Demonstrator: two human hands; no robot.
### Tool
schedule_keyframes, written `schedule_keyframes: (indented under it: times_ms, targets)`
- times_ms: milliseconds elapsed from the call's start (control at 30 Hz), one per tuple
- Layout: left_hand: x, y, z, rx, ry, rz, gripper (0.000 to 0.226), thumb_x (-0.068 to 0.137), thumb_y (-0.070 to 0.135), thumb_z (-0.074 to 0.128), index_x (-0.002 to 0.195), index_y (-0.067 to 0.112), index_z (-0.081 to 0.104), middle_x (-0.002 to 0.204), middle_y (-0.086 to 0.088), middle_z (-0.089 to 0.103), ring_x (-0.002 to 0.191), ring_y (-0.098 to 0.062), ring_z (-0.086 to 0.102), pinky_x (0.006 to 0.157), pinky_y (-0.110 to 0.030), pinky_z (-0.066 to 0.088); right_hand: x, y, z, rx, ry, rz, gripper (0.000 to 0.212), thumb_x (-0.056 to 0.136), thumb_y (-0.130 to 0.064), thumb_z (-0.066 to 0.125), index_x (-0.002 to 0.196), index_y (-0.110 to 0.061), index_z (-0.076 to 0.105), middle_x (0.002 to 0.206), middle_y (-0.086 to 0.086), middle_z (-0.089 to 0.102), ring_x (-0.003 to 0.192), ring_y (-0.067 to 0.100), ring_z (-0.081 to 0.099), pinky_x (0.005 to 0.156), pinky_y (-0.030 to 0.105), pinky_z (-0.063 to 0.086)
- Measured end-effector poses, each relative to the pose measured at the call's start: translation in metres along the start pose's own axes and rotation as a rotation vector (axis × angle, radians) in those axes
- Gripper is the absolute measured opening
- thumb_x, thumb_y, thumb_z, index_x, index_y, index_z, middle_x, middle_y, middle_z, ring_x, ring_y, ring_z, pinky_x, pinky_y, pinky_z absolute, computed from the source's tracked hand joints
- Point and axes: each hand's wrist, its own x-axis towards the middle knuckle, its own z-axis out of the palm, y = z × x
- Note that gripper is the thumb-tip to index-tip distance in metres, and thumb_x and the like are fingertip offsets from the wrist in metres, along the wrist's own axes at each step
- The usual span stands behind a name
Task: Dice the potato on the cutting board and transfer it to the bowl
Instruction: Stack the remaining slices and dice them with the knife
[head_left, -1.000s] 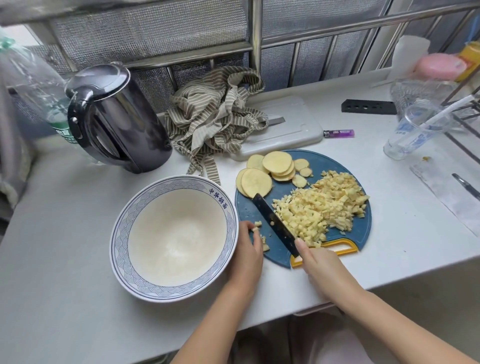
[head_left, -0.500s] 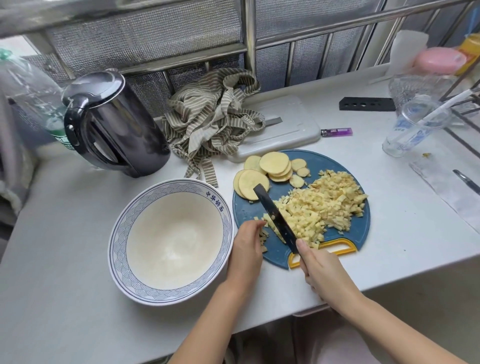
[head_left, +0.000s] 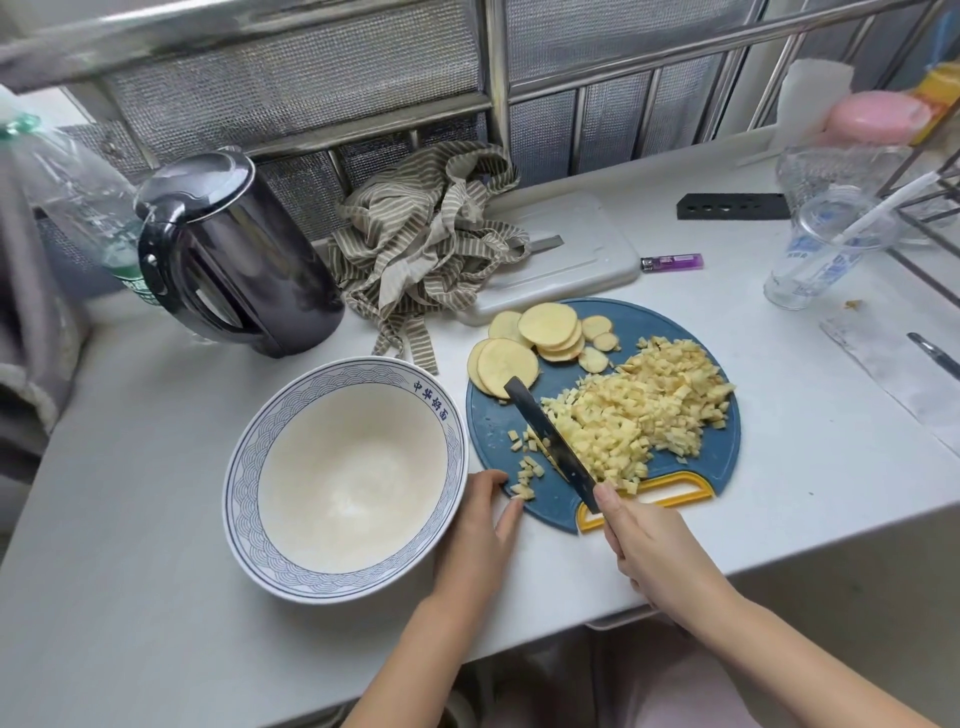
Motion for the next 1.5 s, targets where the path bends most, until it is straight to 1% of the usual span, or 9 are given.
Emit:
schedule_keyframes:
  times_ms: [233,467,667,767,900,1067,1233,1400,1500]
  targets:
    - [0.001,0.007,0.003,-0.125,0.030,-0.032,0.008,0.090,0.014,0.066,0.095,0.014,0.061,0.085,0.011,0.057,0.084,0.006,0.052,0.073,-0.009,0.038,-0.009,-0.002,0.004,-0.066,-0.008,-0.001,0.058,0.085,-0.065,0.027,0.058,-0.015,0.038,0.047,-0.004,0.038,0.050,0.013,0.035,0.057,0.032,0.026]
    - [0.000,0.012,0.007,-0.134,0.067,-0.056,0.007,0.089,0.014,0.067,0.092,0.015,0.060,0.082,0.010,0.058,0.082,0.003,0.053,0.071,-0.011,0.039,-0.018,-0.012,0.015,-0.112,-0.026,-0.001,0.059,0.084,-0.062,0.021,0.056,-0.014,0.041,0.055,0.001,0.046,0.055,0.016,0.043,0.061,0.033,0.034]
    - [-0.001,0.011,0.008,-0.159,0.058,-0.082,0.004,0.091,0.014,0.065,0.093,0.014,0.062,0.082,0.004,0.060,0.077,-0.002,0.054,0.072,-0.021,0.045,-0.016,-0.012,0.020,-0.181,-0.061,0.033,0.059,0.099,-0.051,0.025,0.057,-0.014,0.043,0.059,0.003,0.051,0.059,0.016,0.046,0.066,0.035,0.039]
    - [0.000,0.011,0.009,-0.131,0.066,-0.096,0.004,0.090,0.016,0.065,0.094,0.016,0.063,0.083,0.004,0.061,0.076,-0.002,0.054,0.073,-0.023,0.046,-0.012,-0.012,0.021,-0.263,-0.065,0.024,0.059,0.101,-0.049,0.022,0.059,-0.014,0.044,0.065,0.003,0.054,0.063,0.017,0.048,0.061,0.031,0.036]
    - [0.002,0.013,0.009,-0.104,0.069,-0.129,0.005,0.090,0.017,0.066,0.095,0.016,0.065,0.086,0.003,0.062,0.076,-0.003,0.056,0.075,-0.023,0.047,-0.003,-0.015,0.018,-0.357,-0.100,0.053,0.064,0.101,-0.052,0.019,0.077,-0.010,0.061,0.080,0.008,0.064,0.076,0.023,0.058,0.066,0.034,0.043]
    - [0.005,0.019,0.005,-0.108,0.030,-0.160,0.004,0.092,0.017,0.064,0.095,0.015,0.065,0.089,-0.001,0.062,0.077,-0.001,0.055,0.069,-0.009,0.040,0.003,-0.012,0.019,-0.368,-0.116,0.071,0.062,0.101,-0.052,0.019,0.069,-0.013,0.055,0.068,0.002,0.057,0.069,0.019,0.055,0.056,0.025,0.034]
    - [0.009,0.023,0.004,-0.058,0.026,-0.188,0.007,0.092,0.020,0.064,0.095,0.014,0.066,0.088,-0.001,0.062,0.073,0.001,0.054,0.066,-0.007,0.039,0.015,-0.021,0.027,-0.381,-0.102,0.072,0.062,0.102,-0.050,0.018,0.064,-0.014,0.052,0.069,0.004,0.056,0.071,0.022,0.054,0.062,0.034,0.037]
    - [0.008,0.027,0.007,0.032,0.063,-0.179,0.005,0.091,0.021,0.065,0.088,0.018,0.063,0.078,0.005,0.061,0.071,-0.003,0.055,0.064,-0.013,0.041,0.028,-0.019,0.006,-0.227,-0.217,0.102,0.060,0.101,-0.050,0.021,0.055,-0.015,0.038,0.053,-0.001,0.043,0.052,0.015,0.041,0.054,0.031,0.028]
    - [0.010,0.033,0.016,0.017,0.160,-0.179,0.004,0.091,0.018,0.065,0.090,0.022,0.066,0.082,0.008,0.064,0.075,-0.006,0.058,0.073,-0.022,0.047,0.039,-0.017,-0.034,-0.133,-0.306,0.162,0.057,0.101,-0.051,0.024,0.058,-0.016,0.035,0.046,-0.003,0.033,0.039,0.011,0.032,0.046,0.025,0.028]
